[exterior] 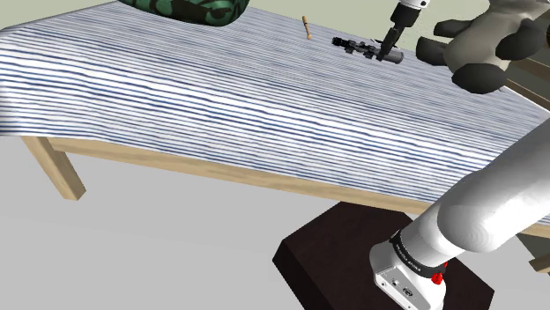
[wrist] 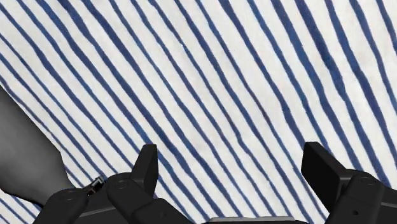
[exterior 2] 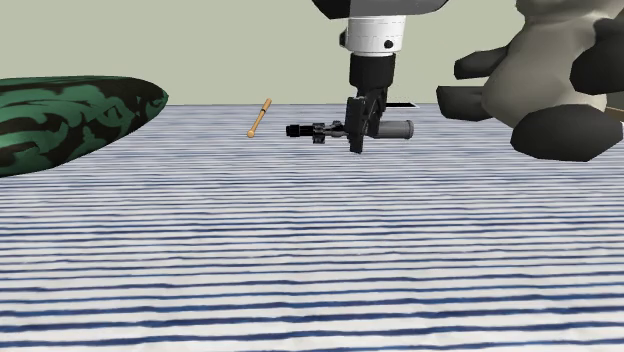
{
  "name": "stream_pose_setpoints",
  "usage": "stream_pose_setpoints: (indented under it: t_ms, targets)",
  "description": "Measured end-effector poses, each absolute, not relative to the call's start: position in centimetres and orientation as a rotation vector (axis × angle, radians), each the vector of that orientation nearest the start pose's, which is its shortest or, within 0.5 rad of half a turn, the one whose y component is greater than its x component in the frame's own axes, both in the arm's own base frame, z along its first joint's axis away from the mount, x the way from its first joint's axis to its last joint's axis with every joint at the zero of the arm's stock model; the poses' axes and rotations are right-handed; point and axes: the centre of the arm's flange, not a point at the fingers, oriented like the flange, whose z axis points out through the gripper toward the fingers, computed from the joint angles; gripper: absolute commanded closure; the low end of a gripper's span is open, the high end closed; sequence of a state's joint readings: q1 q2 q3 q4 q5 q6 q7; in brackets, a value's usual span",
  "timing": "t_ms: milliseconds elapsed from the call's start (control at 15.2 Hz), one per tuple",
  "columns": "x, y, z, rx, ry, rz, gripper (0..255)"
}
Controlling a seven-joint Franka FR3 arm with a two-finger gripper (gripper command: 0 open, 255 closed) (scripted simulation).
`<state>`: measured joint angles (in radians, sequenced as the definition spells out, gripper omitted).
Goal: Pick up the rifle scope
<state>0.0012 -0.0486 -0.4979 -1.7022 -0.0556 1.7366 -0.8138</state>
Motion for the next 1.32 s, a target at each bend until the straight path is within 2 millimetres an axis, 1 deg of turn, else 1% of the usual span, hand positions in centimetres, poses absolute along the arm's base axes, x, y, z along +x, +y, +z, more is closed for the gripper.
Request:
stream_pose_setpoints:
  t_ms: [264, 396, 594, 726, 858, 1188, 1254, 1320]
  targets:
    - [52.1, -30.9, 61.1, -3.171, -0.615, -0.098, 0]
    - [53.6, -32.5, 61.6, -3.170, -0.662, -0.115, 0]
    - [56.5, -34.7, 62.5, -3.166, -0.734, -0.139, 0]
    - [57.3, -35.3, 62.2, -3.162, -0.759, -0.146, 0]
    - [57.5, -35.5, 61.4, -3.161, -0.765, -0.148, 0]
    - [57.5, -35.5, 58.7, -3.161, -0.768, -0.148, 0]
    - [57.5, -35.5, 58.5, -3.161, -0.768, -0.149, 255]
    - [57.5, -35.5, 58.5, -3.161, -0.768, -0.149, 255]
